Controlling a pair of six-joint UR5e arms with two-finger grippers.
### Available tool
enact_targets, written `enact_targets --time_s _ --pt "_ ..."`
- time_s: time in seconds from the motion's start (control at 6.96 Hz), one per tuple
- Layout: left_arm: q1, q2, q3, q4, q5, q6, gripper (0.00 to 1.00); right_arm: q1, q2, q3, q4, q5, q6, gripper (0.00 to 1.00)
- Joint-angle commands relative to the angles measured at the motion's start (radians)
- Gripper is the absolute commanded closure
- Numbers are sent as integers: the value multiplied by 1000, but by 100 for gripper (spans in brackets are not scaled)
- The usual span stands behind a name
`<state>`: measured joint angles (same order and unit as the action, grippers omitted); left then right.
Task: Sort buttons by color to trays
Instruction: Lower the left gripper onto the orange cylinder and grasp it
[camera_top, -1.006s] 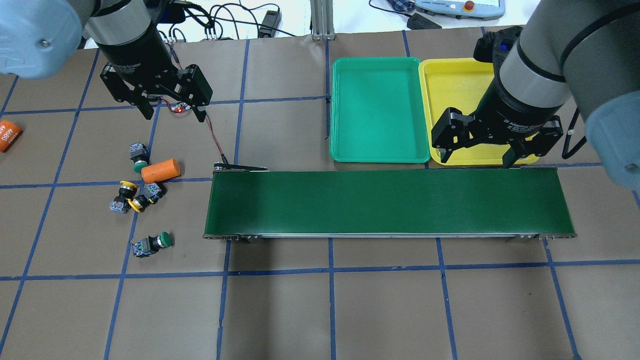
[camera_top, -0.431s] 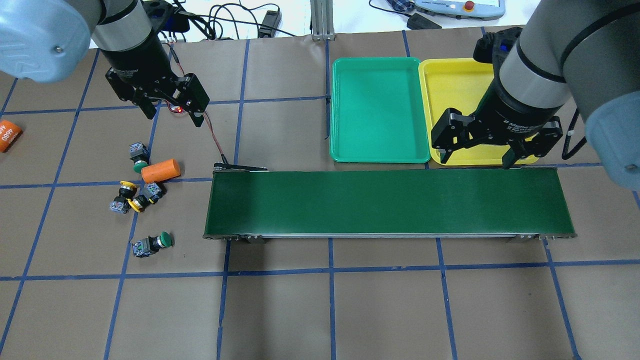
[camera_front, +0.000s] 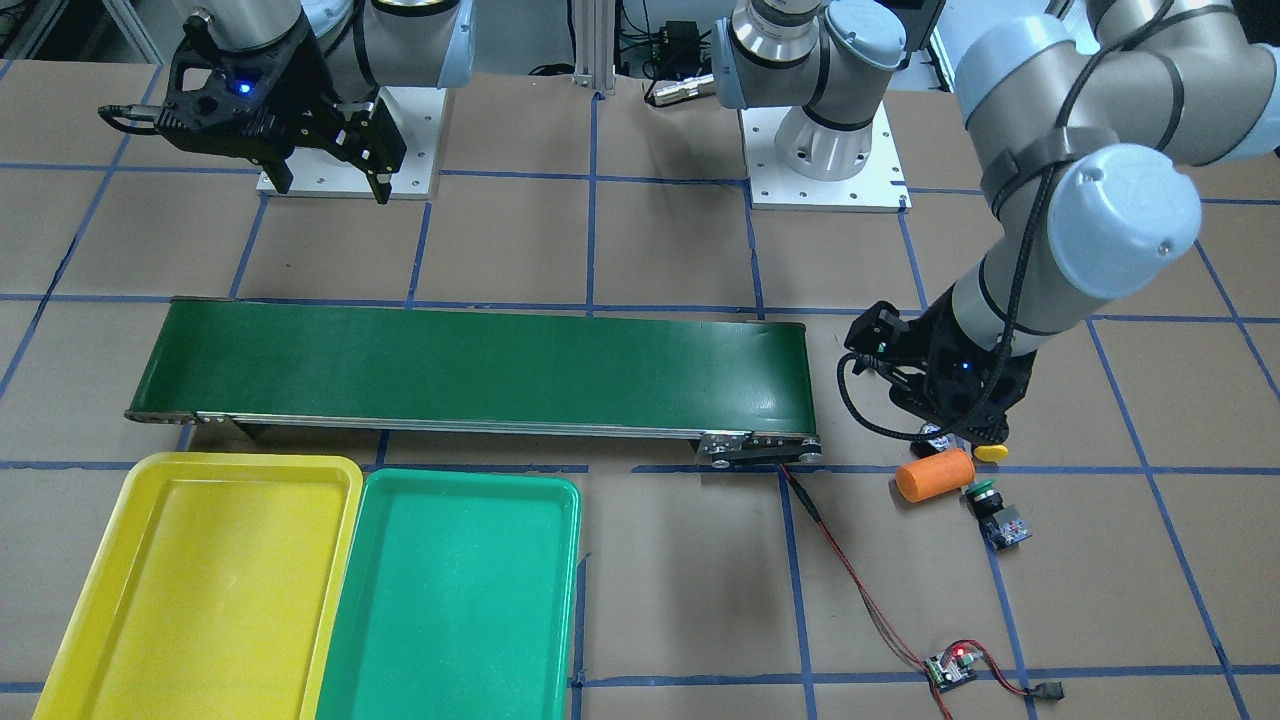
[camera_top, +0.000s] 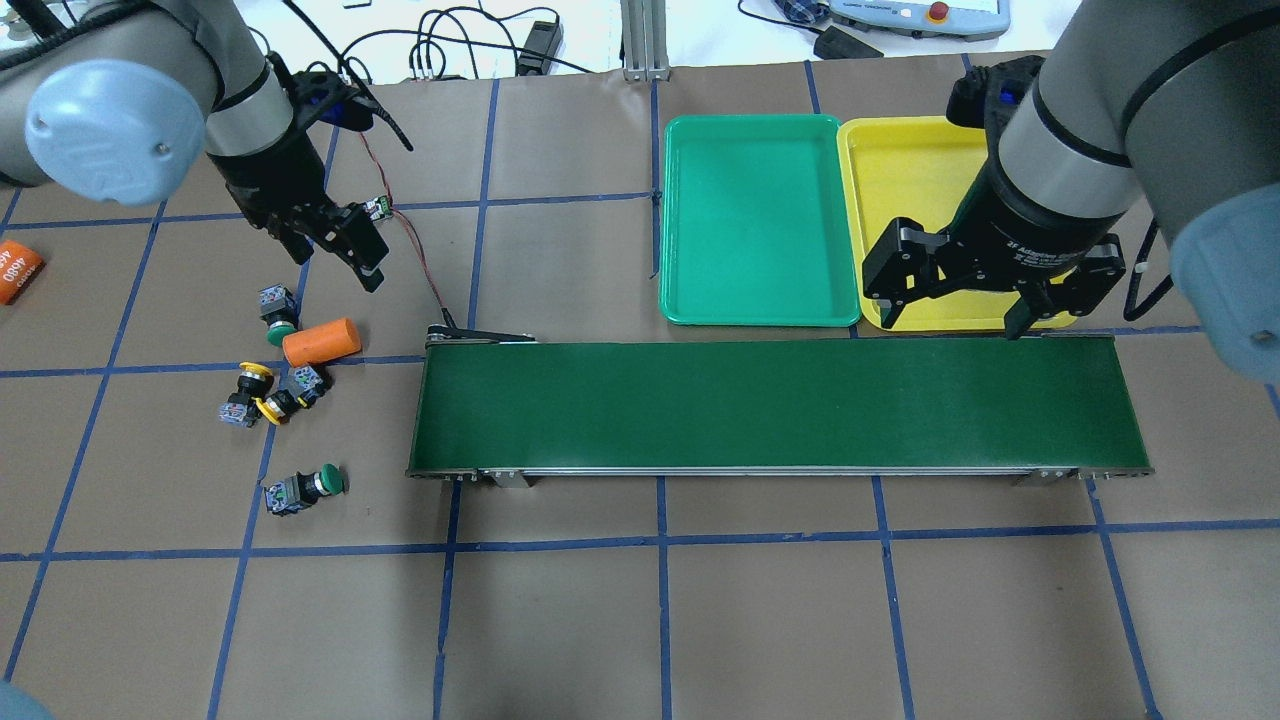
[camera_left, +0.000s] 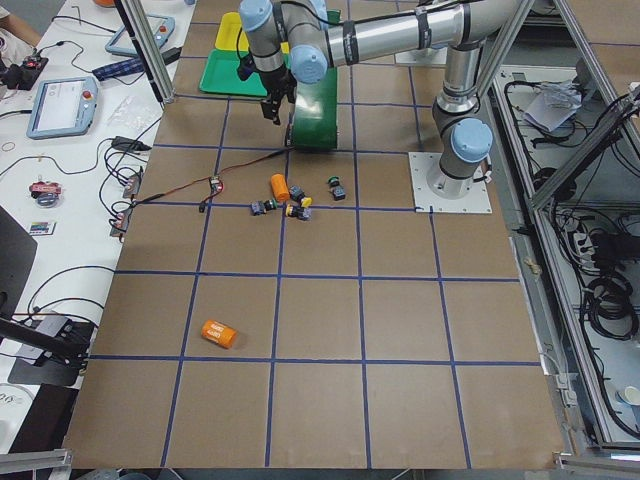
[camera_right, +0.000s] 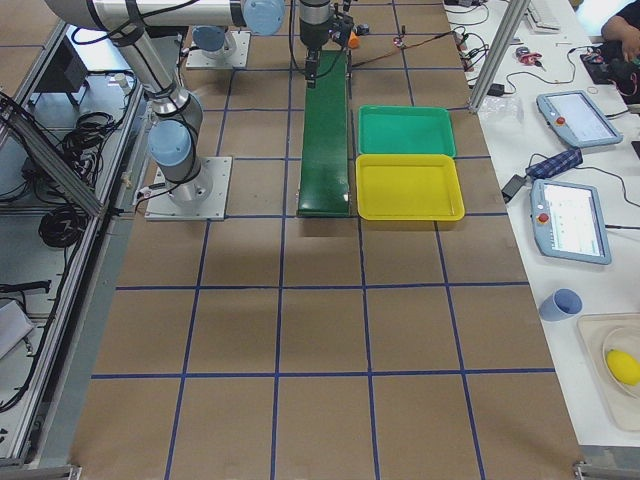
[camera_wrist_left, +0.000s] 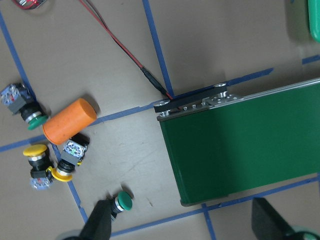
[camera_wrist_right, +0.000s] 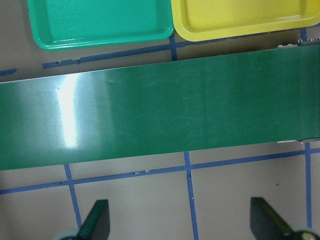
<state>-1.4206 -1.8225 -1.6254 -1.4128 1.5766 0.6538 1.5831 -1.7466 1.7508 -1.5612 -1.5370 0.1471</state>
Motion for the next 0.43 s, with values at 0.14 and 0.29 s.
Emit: enact_targets --time_s 0.14,0.29 --pt "80 -104 -160 363 14 273 0 0 1 3 3 2 0 0" --pt "80 -124 -166 367 11 382 0 0 1 3 4 2 0 0"
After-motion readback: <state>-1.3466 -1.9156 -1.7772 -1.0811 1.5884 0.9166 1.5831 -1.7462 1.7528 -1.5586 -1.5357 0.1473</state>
